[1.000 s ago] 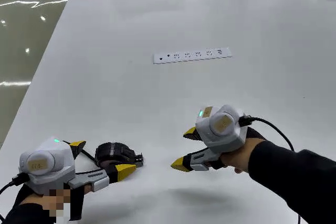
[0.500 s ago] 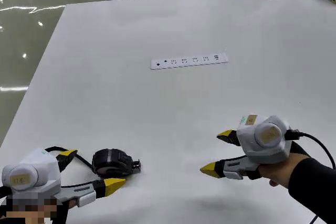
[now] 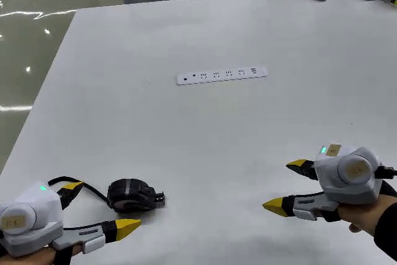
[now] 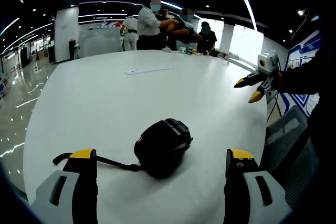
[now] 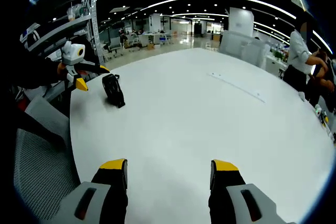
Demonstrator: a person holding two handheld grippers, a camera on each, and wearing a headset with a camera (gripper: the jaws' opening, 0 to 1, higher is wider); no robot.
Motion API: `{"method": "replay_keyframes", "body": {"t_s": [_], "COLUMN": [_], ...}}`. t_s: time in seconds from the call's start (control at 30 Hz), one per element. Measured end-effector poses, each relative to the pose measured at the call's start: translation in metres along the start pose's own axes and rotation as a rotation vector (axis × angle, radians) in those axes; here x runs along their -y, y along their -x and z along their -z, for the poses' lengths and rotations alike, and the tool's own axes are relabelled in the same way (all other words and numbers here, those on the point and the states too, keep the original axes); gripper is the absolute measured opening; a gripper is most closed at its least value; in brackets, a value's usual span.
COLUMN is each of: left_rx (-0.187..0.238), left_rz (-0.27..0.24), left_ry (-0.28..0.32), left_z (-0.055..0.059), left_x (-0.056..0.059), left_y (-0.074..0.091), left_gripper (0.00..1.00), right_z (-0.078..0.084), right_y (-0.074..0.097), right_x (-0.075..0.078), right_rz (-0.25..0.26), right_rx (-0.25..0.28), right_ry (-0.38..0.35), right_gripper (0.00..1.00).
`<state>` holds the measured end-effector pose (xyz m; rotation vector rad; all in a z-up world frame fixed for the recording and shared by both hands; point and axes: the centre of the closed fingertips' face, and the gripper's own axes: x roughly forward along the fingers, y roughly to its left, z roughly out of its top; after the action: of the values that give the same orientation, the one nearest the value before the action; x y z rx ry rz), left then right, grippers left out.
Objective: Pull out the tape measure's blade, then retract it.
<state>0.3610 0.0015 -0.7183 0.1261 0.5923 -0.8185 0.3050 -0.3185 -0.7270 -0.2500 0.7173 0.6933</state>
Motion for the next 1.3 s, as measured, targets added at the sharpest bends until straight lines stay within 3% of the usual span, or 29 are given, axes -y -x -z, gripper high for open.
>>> {"method": "replay_keyframes", "body": {"t_s": [0.23,0.4,0.5,0.63,0.9,1.17,1.3], "left_rx": [-0.017,-0.040,-0.057,-0.065,-0.036,-0.053,-0.046], "left_rz": [-0.007,0.008,0.019,0.000,-0.022,-0.029,-0.029], "left_ry": [-0.015,-0.077,-0.080,-0.066,-0.065,-0.054,-0.063], "left_z": [0.007,0.013,0.022,0.031,0.025,0.035,0.028], "left_x": [-0.009,-0.008,-0.007,-0.013,-0.018,-0.019,-0.020], "left_y": [0.011,0.016,0.019,0.026,0.041,0.050,0.049], "left_gripper": [0.99,0.99,0.99,0.99,0.99,0.99,0.99], "right_z": [0.026,0.035,0.038,0.037,0.055,0.056,0.059], "right_y": [0.015,0.028,0.035,0.046,0.072,0.090,0.093], "right_x": [0.009,0.019,0.022,0.021,0.025,0.036,0.038], "right_rz": [0.018,0.029,0.030,0.039,0.047,0.086,0.092], "right_rx": [-0.030,-0.003,0.005,0.007,-0.016,0.005,0.006], "right_ry": [0.004,-0.001,-0.014,-0.017,-0.024,-0.053,-0.056], "right_gripper": [0.68,0.78,0.83,0.88,0.96,0.99,0.99]}}
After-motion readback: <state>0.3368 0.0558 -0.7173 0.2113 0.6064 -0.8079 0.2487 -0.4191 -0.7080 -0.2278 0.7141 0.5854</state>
